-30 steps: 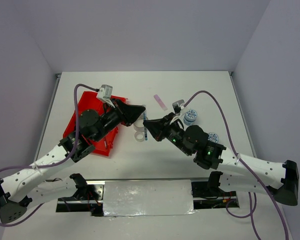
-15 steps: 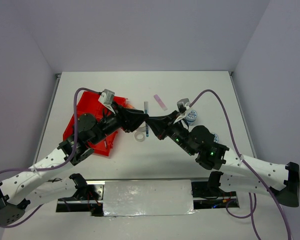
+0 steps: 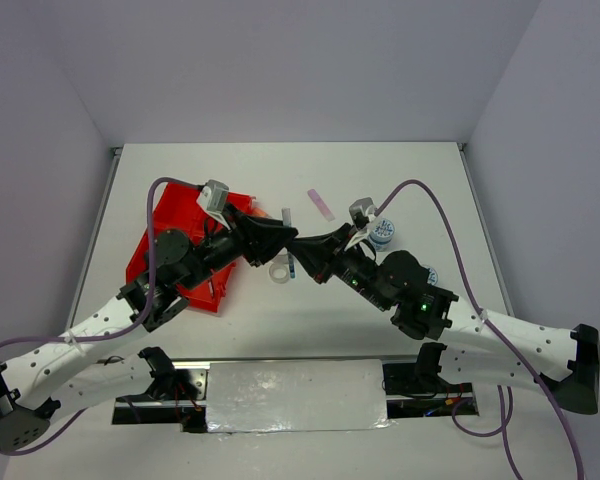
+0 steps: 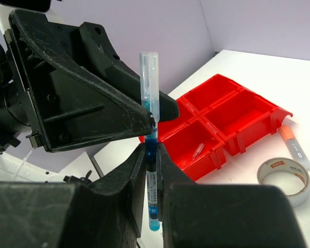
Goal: Sort the stationery into containers
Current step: Close the pen cap on the pen.
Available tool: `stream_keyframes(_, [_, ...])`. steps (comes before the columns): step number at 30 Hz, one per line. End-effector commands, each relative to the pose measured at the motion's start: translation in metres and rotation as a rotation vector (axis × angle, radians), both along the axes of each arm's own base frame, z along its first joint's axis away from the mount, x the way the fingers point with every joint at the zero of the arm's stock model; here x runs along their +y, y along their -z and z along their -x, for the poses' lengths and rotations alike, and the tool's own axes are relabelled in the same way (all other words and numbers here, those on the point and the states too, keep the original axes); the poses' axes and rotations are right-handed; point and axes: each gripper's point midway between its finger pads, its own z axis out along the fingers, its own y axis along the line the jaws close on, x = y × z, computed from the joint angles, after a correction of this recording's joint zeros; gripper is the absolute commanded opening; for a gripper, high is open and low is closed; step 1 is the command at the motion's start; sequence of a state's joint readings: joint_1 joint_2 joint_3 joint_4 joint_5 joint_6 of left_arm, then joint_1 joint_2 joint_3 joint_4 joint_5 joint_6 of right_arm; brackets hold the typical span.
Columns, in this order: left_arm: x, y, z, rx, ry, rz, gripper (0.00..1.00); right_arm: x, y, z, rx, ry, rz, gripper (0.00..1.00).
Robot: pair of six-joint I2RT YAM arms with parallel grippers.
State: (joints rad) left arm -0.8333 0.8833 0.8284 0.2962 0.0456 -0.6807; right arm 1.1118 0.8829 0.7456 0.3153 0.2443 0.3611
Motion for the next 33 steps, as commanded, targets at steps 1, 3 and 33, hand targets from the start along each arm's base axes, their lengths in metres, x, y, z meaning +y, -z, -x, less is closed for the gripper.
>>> stream_keyframes(1, [-0.002, -0.019, 0.008, -0.081, 0.037, 0.043, 0.45, -0.006, -0.025, 0.001, -0.057, 0.004, -0.064, 0.0])
stream_keyframes(3, [-0.004, -0.02, 0.011, -0.095, 0.058, 0.043, 0.45, -0.008, -0.028, 0.001, -0.061, 0.011, -0.069, 0.0])
stream_keyframes(33, [-0.002, -0.036, 0.044, -0.331, 0.178, -0.003, 0.0, 0.015, -0.01, 0.025, -0.098, -0.173, 0.075, 0.35])
